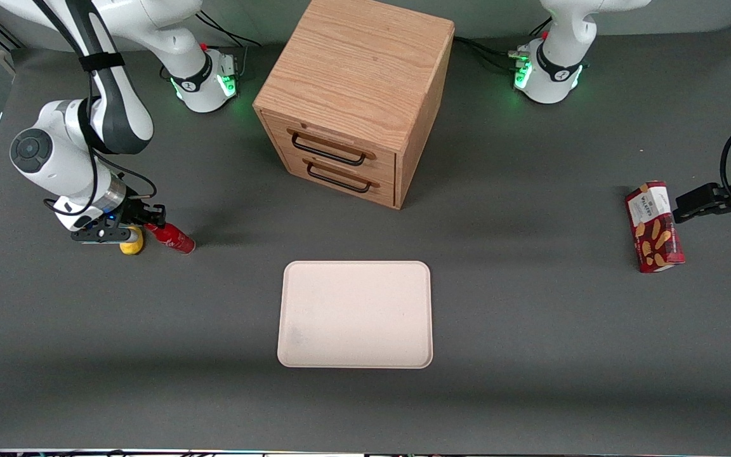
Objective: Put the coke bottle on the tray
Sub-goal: 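Close the right gripper on the bottle's cap end and lift it, then carry the held bottle with the right gripper over the white tray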
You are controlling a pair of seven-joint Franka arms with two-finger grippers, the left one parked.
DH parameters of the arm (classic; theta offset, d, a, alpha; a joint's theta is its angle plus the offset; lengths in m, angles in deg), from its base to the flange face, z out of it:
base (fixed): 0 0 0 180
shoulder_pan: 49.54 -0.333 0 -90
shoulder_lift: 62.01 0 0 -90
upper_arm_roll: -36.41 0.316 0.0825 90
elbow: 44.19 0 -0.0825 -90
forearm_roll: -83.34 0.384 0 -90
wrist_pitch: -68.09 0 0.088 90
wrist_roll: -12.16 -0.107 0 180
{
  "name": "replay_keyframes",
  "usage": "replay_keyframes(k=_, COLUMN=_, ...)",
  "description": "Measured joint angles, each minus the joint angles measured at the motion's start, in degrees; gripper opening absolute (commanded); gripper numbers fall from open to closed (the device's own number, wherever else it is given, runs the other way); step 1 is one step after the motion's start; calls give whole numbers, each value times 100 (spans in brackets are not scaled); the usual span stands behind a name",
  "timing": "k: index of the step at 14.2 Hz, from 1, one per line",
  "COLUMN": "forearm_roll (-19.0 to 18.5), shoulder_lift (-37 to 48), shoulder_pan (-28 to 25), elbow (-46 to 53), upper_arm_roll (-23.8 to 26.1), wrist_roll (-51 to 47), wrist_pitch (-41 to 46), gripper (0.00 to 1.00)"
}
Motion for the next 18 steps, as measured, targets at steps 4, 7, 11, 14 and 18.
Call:
replay_keyframes(k=4, forearm_roll=0, shoulder_lift=1, shoulder_pan=-1, elbow=87, upper_arm_roll=0, wrist_roll=2, wrist_pitch=-43, gripper=0)
replay_keyframes(k=7, forearm_roll=0, shoulder_lift=8, shoulder_pan=-14, elbow=580, upper_arm_roll=21, wrist_roll=3, wrist_pitch=355, gripper=0)
replay_keyframes(k=11, forearm_roll=0, shoulder_lift=9, shoulder_pan=-29, elbow=1855, upper_arm_roll=116, wrist_roll=3, wrist_pitch=1779, gripper=0)
replay_keyframes(k=14, forearm_roll=2, shoulder_lift=-89, shoulder_pan=-48, elbow=2765, upper_arm_roll=295, wrist_roll=3, wrist_pitch=2524, gripper=0)
replay_keyframes(k=18, forearm_roll=2, shoulder_lift=-742, shoulder_pan=-105, elbow=4711, upper_arm_roll=642, wrist_roll=0, wrist_pitch=4010, gripper=0)
